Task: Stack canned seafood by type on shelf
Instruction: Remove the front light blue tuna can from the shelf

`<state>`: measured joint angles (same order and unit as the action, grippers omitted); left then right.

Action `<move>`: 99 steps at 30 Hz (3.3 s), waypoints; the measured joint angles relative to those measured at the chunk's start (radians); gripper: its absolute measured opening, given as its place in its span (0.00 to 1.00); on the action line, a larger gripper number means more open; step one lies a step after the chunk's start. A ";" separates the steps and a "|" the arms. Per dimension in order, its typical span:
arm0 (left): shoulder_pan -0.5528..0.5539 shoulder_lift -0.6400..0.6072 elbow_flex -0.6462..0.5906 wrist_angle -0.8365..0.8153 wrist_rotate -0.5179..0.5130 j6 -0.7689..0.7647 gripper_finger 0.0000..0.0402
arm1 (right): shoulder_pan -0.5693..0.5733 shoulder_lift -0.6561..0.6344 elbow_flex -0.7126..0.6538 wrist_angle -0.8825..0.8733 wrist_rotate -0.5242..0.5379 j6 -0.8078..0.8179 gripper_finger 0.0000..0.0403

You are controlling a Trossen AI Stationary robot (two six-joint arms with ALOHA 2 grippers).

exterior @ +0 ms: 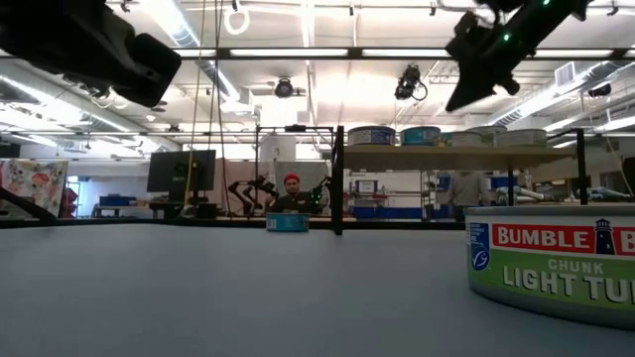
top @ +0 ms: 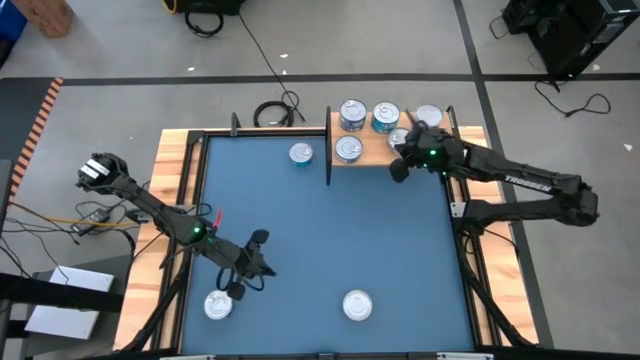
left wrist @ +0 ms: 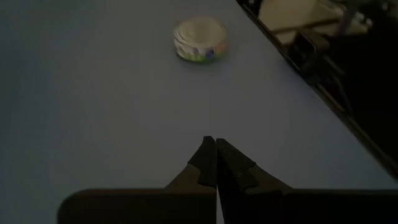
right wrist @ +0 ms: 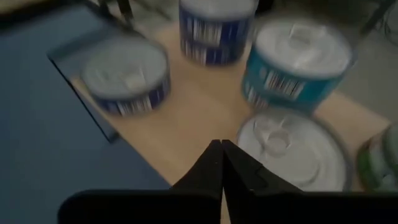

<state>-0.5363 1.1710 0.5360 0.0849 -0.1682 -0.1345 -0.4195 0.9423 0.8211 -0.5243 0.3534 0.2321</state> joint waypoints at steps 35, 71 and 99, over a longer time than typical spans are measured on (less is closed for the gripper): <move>0.372 0.007 -0.050 0.442 0.301 0.340 0.00 | 0.036 0.287 0.116 -0.216 0.195 -0.498 0.36; 0.371 0.007 -0.050 0.433 0.297 0.339 0.00 | -0.037 0.231 0.117 -0.209 0.149 -0.553 0.03; 0.371 0.008 -0.050 0.433 0.296 0.336 0.00 | 0.441 0.200 0.199 -0.297 0.004 -0.160 0.00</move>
<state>-0.1654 1.1786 0.4858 0.5179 0.1280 0.2016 0.0211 1.1428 1.0198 -0.8217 0.3573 0.0718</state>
